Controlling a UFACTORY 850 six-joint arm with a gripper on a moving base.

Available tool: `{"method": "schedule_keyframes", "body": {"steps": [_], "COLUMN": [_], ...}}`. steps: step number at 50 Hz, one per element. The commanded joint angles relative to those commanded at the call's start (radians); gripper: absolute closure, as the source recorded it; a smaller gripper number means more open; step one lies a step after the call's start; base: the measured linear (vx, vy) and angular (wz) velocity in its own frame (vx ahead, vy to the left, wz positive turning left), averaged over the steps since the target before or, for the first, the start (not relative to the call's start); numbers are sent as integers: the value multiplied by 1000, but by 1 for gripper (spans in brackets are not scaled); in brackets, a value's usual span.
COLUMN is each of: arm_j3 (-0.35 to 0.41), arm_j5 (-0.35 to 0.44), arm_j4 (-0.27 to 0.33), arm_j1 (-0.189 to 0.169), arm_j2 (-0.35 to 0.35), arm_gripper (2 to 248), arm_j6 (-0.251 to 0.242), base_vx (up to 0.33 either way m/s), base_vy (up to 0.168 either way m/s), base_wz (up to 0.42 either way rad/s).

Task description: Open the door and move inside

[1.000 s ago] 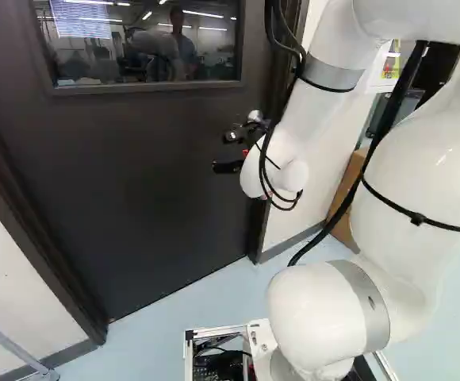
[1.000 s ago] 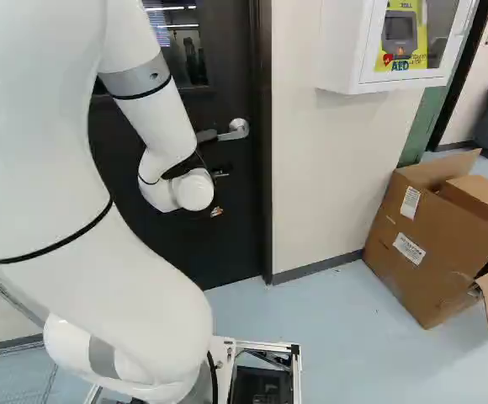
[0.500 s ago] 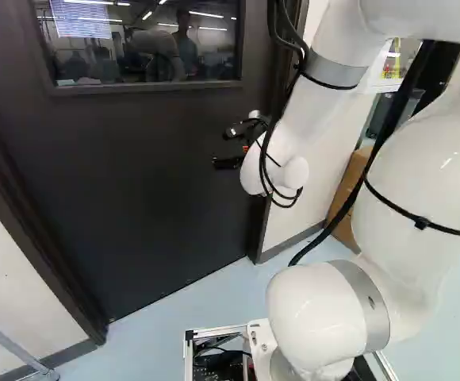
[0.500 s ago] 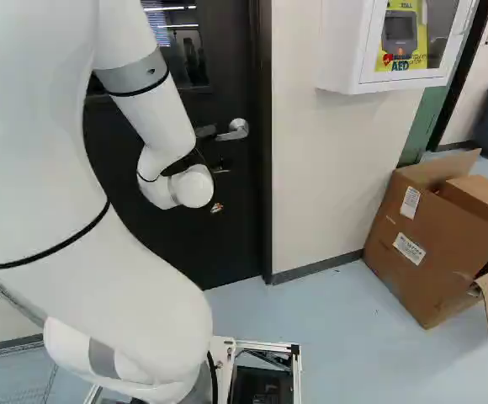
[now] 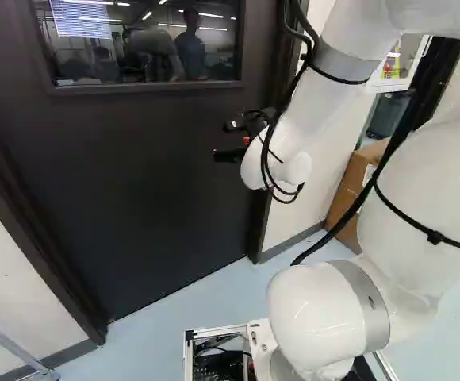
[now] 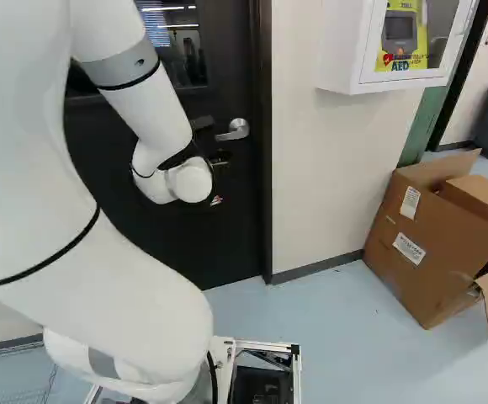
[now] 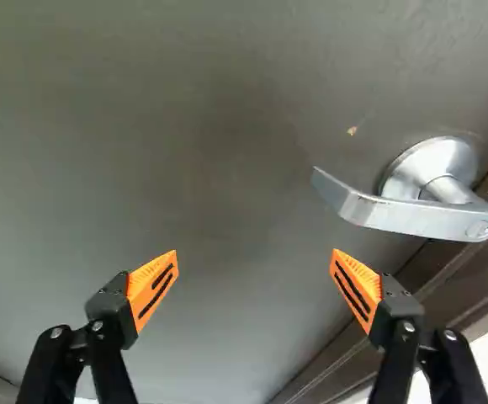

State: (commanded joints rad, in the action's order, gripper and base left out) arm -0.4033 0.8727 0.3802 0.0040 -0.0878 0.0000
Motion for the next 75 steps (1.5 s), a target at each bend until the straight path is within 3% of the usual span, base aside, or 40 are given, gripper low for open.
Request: {"method": "schedule_keyframes", "body": {"steps": [75], "arm_j3": [-37], "arm_j5": [0], "arm_j4": [0], "arm_j1": [0], "arm_j2": [-155], "arm_gripper": [3], "arm_j6": [0], "base_vx": [0], "base_vy": [0], "base_wz": [0]}}
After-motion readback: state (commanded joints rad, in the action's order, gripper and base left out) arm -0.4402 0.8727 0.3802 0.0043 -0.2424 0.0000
